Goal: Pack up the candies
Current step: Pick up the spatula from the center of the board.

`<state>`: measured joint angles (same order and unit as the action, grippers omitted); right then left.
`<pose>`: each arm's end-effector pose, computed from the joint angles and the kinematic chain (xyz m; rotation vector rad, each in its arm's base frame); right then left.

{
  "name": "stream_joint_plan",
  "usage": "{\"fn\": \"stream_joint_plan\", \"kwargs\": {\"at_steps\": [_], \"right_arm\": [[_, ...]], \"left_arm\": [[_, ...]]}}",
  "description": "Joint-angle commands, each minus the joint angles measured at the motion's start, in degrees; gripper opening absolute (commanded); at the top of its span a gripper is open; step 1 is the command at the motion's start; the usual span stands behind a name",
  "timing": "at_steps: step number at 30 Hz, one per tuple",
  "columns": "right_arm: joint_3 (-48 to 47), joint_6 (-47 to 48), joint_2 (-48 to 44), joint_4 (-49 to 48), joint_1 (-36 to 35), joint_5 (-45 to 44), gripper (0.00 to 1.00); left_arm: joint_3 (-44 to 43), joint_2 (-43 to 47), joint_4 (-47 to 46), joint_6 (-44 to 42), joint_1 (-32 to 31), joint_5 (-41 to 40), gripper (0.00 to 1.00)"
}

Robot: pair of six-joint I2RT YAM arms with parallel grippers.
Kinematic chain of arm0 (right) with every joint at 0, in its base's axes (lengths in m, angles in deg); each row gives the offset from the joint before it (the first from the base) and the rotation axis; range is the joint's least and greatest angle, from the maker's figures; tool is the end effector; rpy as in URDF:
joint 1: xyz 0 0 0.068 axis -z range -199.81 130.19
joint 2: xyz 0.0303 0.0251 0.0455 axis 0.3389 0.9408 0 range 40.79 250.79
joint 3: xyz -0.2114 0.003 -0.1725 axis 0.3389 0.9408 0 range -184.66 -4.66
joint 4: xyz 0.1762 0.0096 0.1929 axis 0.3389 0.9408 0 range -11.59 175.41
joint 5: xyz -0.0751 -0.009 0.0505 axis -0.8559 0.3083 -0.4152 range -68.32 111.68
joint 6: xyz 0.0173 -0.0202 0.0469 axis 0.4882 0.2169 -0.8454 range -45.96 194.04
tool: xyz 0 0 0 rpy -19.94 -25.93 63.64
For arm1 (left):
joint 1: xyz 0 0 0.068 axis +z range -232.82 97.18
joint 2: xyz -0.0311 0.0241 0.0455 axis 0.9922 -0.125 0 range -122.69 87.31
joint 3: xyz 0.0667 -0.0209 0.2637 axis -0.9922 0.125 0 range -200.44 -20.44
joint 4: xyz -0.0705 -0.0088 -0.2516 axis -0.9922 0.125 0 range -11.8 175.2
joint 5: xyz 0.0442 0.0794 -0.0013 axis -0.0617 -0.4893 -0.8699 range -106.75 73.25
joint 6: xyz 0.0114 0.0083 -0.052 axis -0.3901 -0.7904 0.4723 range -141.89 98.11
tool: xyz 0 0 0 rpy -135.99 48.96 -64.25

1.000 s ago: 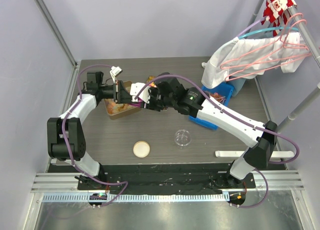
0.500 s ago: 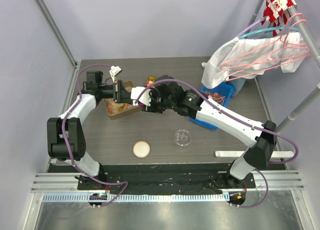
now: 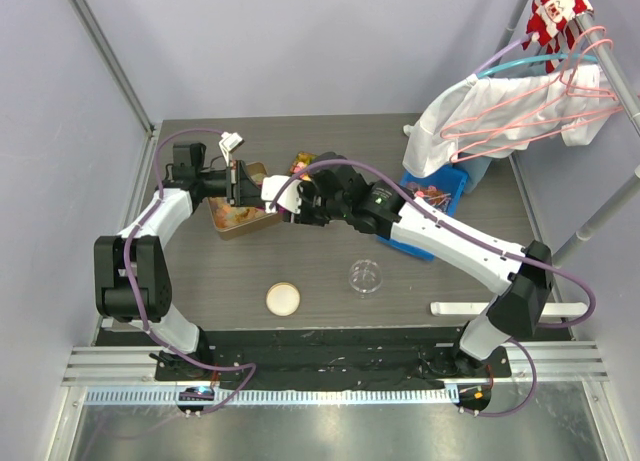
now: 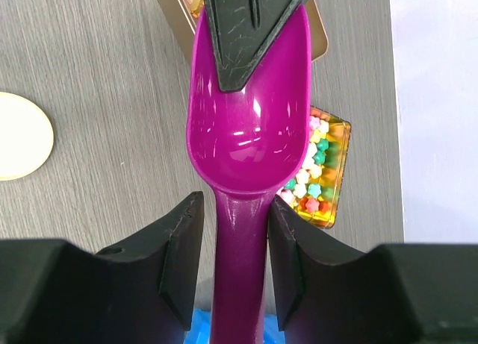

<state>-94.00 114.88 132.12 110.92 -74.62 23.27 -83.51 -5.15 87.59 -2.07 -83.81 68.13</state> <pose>0.2087 0.2975 0.3668 -1.6244 1.4505 0.1691 0.3337 -0.0412 0.2610 0.4991 1.9645 -1.8304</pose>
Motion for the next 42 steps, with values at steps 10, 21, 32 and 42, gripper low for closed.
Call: {"fn": "stream_joint_plan", "kwargs": {"at_steps": [10,21,32,42], "right_arm": [[-4.2,-1.0,3.8,-4.2,-0.3,-0.8,0.41],[-4.7,-1.0,5.5,-7.4,-1.9,-6.8,0.44],[-6.3,-1.4,6.6,-8.0,-3.1,-8.9,0.41],[-7.5,-2.1,7.5,-8.0,-3.6,-9.9,0.01]], "left_arm": [[0.1,0.4,-2.3,0.9,0.4,4.6,0.00],[0.1,-0.3,-2.3,1.0,0.3,4.5,0.00],[0.2,-0.4,-2.3,1.0,0.3,4.4,0.00],[0.2,-0.6,-2.2,1.0,0.3,4.1,0.00]]}}
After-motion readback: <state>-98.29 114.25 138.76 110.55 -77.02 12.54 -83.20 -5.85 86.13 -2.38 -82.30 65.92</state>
